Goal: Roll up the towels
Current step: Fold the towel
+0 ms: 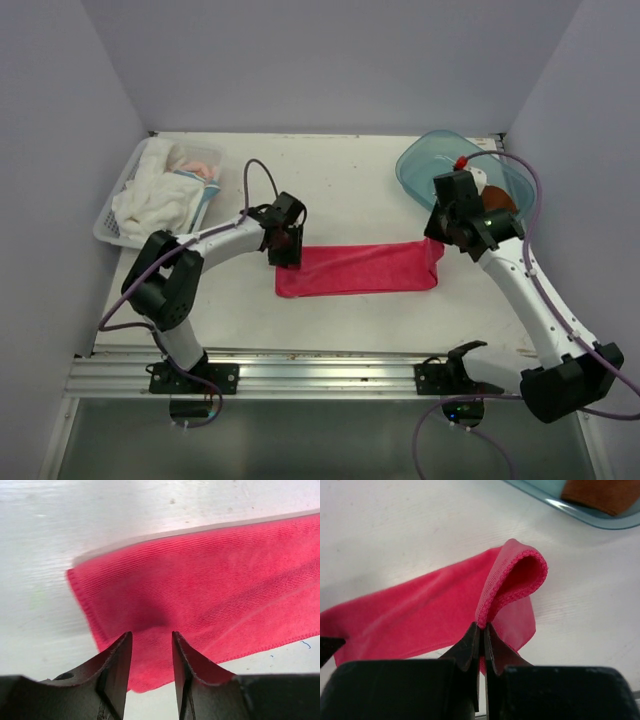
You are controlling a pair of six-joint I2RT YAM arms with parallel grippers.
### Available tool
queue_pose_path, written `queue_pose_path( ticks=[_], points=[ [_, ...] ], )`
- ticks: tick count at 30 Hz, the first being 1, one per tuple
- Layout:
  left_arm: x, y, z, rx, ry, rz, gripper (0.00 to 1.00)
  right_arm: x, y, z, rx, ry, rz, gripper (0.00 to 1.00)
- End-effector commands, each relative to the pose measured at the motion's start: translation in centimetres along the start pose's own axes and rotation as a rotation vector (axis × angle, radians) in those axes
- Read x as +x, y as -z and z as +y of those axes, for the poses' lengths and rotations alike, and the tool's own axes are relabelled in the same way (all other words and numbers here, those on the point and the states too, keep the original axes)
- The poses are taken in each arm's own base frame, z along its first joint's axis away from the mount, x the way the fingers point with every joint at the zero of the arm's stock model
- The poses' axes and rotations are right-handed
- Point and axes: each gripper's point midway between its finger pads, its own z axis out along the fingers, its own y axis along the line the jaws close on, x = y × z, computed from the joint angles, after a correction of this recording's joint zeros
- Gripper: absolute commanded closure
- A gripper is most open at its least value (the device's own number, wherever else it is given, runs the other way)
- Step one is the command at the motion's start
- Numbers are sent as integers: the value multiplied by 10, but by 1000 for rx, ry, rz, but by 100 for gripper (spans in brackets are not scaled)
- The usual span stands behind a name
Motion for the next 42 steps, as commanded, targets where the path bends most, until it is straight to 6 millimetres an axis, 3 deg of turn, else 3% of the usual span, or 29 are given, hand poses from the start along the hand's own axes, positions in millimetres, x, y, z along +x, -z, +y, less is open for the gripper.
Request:
queue_pose_path(
  ticks=[1, 6, 8, 11, 16, 21, 22, 29, 42],
  points=[
    [-22, 36, 9, -25, 2, -75, 59, 0, 7, 28, -34, 47, -4, 100],
    [-16, 39, 38, -27, 94, -66, 60, 20, 9, 76, -113, 137, 15, 100],
    [-13, 36, 58, -40, 147, -76, 60, 29, 10, 98, -148, 180, 25, 100],
    [-4, 27, 72, -58, 172, -62, 63, 42, 10, 126, -187, 234, 42, 100],
    [11, 5, 61, 20, 191, -6, 76, 60, 7, 171, -257, 293, 76, 100],
    [16, -4, 61, 29, 202, 9, 81, 83, 5, 219, -311, 372, 122, 100],
    [15, -5, 61, 28, 204, 7, 81, 94, -5, 225, -293, 395, 145, 100],
    [19, -9, 60, 40, 201, 24, 82, 126, -15, 257, -322, 449, 209, 100],
    [25, -13, 60, 49, 203, 33, 87, 150, -19, 287, -364, 467, 250, 100]
  ],
)
